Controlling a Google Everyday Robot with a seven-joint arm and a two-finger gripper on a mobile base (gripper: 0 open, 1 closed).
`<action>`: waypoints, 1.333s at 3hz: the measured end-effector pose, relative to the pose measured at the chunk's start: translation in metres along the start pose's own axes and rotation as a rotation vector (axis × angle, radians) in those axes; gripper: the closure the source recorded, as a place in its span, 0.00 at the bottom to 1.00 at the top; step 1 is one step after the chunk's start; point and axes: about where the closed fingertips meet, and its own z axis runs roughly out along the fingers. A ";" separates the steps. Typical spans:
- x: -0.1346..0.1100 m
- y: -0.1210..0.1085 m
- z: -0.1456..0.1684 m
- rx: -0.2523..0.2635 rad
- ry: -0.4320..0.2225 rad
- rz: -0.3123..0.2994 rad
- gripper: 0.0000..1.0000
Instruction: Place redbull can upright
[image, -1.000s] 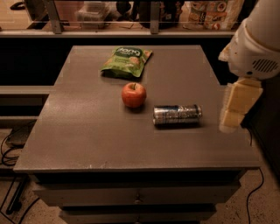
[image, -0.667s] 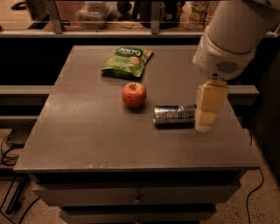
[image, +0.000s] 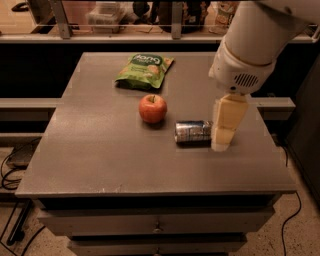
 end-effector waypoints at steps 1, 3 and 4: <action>-0.016 -0.005 0.025 -0.029 -0.022 -0.007 0.00; -0.020 -0.007 0.069 -0.024 -0.011 0.013 0.00; -0.014 -0.009 0.093 -0.030 0.010 0.024 0.02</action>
Offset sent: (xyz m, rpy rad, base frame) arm 0.0269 0.0329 -0.0728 -0.0023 0.0275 -0.0062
